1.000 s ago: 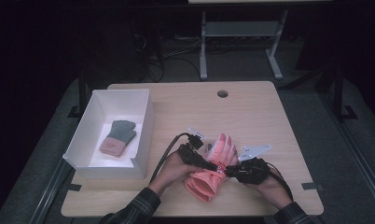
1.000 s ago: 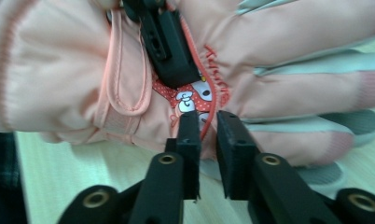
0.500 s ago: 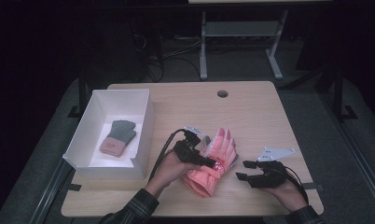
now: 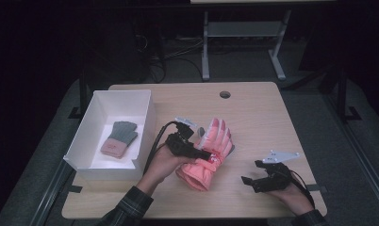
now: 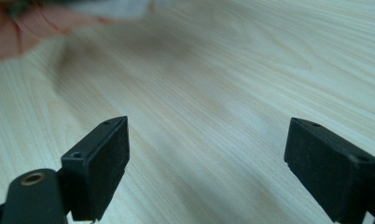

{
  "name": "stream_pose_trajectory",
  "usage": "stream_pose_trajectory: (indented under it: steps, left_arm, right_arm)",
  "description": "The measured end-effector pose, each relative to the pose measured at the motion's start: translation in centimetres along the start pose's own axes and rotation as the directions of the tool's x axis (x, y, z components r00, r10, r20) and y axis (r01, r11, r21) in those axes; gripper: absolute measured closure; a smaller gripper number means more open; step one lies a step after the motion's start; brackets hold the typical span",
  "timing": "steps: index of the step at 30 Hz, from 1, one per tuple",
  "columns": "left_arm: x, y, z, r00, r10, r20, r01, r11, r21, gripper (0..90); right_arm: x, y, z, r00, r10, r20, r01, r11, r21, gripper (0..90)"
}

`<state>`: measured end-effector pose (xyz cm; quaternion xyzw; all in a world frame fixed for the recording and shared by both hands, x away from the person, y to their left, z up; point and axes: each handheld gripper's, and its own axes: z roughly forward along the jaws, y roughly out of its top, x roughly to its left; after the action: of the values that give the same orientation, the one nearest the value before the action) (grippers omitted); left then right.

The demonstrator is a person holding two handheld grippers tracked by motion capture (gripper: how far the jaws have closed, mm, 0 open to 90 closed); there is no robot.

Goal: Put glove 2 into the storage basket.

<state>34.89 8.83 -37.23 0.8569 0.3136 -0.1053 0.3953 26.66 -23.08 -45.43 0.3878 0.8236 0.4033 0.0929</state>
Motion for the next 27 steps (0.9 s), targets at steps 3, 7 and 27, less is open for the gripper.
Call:
stream_pose_trajectory:
  steps: [3,7,27]
  left_arm:
    - [-0.3,0.7,-1.7,0.9998,0.003,-0.018,-0.003,0.9999,-0.012,60.8]
    - [-0.6,1.3,-3.5,0.9991,0.018,-0.040,-0.019,0.9993,-0.031,60.7]
    - [0.6,2.6,-13.3,0.9915,-0.032,-0.126,0.016,0.9920,-0.126,60.5]
  right_arm:
    - [-0.1,0.0,-0.1,1.0000,0.006,0.003,-0.006,1.000,0.001,13.6]
    - [-0.2,-0.2,0.1,0.9999,0.001,0.011,-0.001,1.000,-0.006,13.4]
    - [-0.4,-0.3,0.5,0.9990,-0.012,0.043,0.012,1.000,0.000,6.0]
